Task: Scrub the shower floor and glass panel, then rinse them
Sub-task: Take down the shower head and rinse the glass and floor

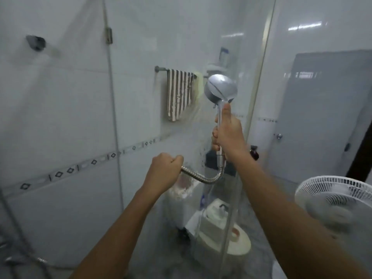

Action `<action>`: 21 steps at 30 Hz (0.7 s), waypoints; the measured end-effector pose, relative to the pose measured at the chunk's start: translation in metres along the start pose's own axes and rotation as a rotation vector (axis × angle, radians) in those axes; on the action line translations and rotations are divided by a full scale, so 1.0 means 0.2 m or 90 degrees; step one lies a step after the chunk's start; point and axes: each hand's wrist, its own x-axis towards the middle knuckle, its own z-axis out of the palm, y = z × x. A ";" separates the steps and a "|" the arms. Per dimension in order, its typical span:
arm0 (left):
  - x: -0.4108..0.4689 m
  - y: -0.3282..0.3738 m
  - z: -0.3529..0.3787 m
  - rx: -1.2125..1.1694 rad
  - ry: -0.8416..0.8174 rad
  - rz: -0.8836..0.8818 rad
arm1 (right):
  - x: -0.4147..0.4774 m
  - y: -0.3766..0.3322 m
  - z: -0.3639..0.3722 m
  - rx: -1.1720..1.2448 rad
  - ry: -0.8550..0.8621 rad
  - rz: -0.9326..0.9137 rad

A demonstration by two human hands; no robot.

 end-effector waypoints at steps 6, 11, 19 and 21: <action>-0.25 -0.21 0.26 0.050 -0.059 -0.109 | -0.22 0.39 -0.09 -0.043 -0.048 0.029; -0.41 -0.28 0.45 0.057 -0.100 -0.139 | -0.33 0.54 -0.20 -0.071 -0.093 0.068; -0.52 -0.25 0.63 0.089 -0.122 -0.168 | -0.40 0.62 -0.35 -0.144 -0.151 0.108; -0.55 -0.25 0.67 0.080 -0.127 -0.167 | -0.40 0.63 -0.39 -0.161 -0.177 0.115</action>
